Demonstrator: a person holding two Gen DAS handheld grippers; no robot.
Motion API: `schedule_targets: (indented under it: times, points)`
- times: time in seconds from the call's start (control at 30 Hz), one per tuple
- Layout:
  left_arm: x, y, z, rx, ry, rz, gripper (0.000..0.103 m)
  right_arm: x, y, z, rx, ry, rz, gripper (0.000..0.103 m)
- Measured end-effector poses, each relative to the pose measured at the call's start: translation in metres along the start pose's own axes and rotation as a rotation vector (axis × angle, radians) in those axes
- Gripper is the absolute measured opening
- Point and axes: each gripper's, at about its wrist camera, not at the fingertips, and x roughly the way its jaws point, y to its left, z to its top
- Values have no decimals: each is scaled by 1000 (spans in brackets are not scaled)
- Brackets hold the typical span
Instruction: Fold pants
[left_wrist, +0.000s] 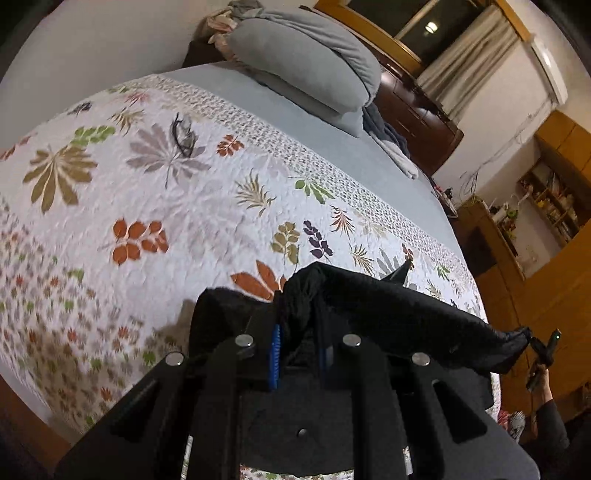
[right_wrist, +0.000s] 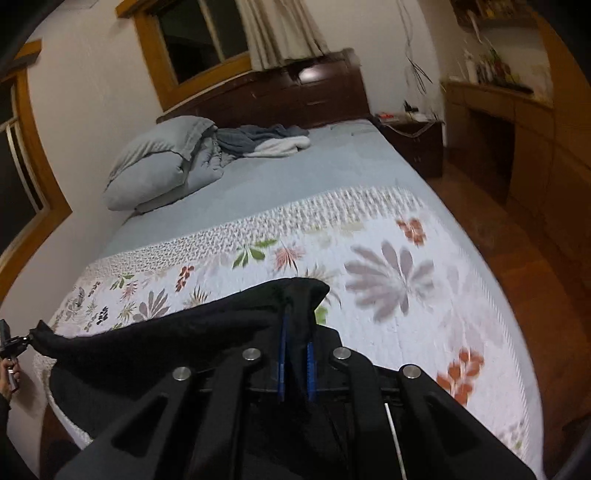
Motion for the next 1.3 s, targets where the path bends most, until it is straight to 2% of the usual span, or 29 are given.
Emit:
schedule_targets:
  times: [0.1, 0.13, 0.2, 0.27, 0.37, 0.43, 0.5, 0.57, 0.63, 0.7, 0.77, 0.87, 0.9, 0.93, 1.0, 1.03, 1.1, 1.17, 1.23, 1.3]
  points:
    - [-1, 7, -9, -21, -11, 4, 13, -3, 11, 12, -33, -39, 1, 8]
    - [-4, 10, -13, -18, -22, -2, 14, -15, 24, 8, -128, -93, -24, 8]
    - [-9, 19, -29, -21, -52, -47, 14, -21, 27, -3, -171, -125, -39, 8]
    - [-8, 28, -46, -34, -53, -78, 16, -32, 21, -42, -212, -170, -64, 10]
    - [-4, 49, -76, -74, -25, -84, 21, -37, 7, -120, -219, -181, -110, 13]
    - [-3, 60, -92, -101, -8, -81, 23, -42, 0, -160, -159, -183, -115, 15]
    - [-3, 66, -103, -111, 4, -77, 24, -49, -3, -183, -92, -188, -108, 32]
    - [-3, 71, -112, -123, 14, -70, 26, -56, -2, -203, -37, -178, -93, 63]
    - [-3, 77, -117, -141, 15, -68, 27, -60, -2, -218, 3, -147, -112, 66]
    - [-3, 82, -120, -155, 23, -62, 28, -63, -6, -229, 64, -114, -96, 76]
    - [-6, 90, -124, -180, 32, -18, 24, -70, -7, -237, 121, -86, -88, 80]
    - [-20, 107, -127, -245, 22, 31, 25, -79, -10, -249, 222, -48, -55, 87]
    - [-27, 110, -128, -249, 13, 49, 30, -80, -12, -253, 266, -21, -42, 87]
    - [-37, 111, -131, -252, 1, 79, 41, -82, -14, -256, 308, 2, -28, 87]
    - [-55, 98, -136, -212, -24, 113, 55, -89, -15, -265, 409, 37, -13, 91]
    - [-63, 89, -138, -182, -33, 118, 62, -93, -18, -270, 482, 47, 13, 91]
    - [-73, 65, -142, -114, -42, 117, 68, -98, -22, -280, 609, 61, 80, 91]
    - [-79, 33, -145, -22, -44, 87, 74, -104, -23, -292, 758, 53, 228, 93]
    - [-72, 3, -145, 58, -28, 59, 78, -103, -19, -295, 865, 36, 370, 96]
    - [-52, -28, -141, 143, 7, 33, 83, -94, -17, -288, 915, 29, 429, 97]
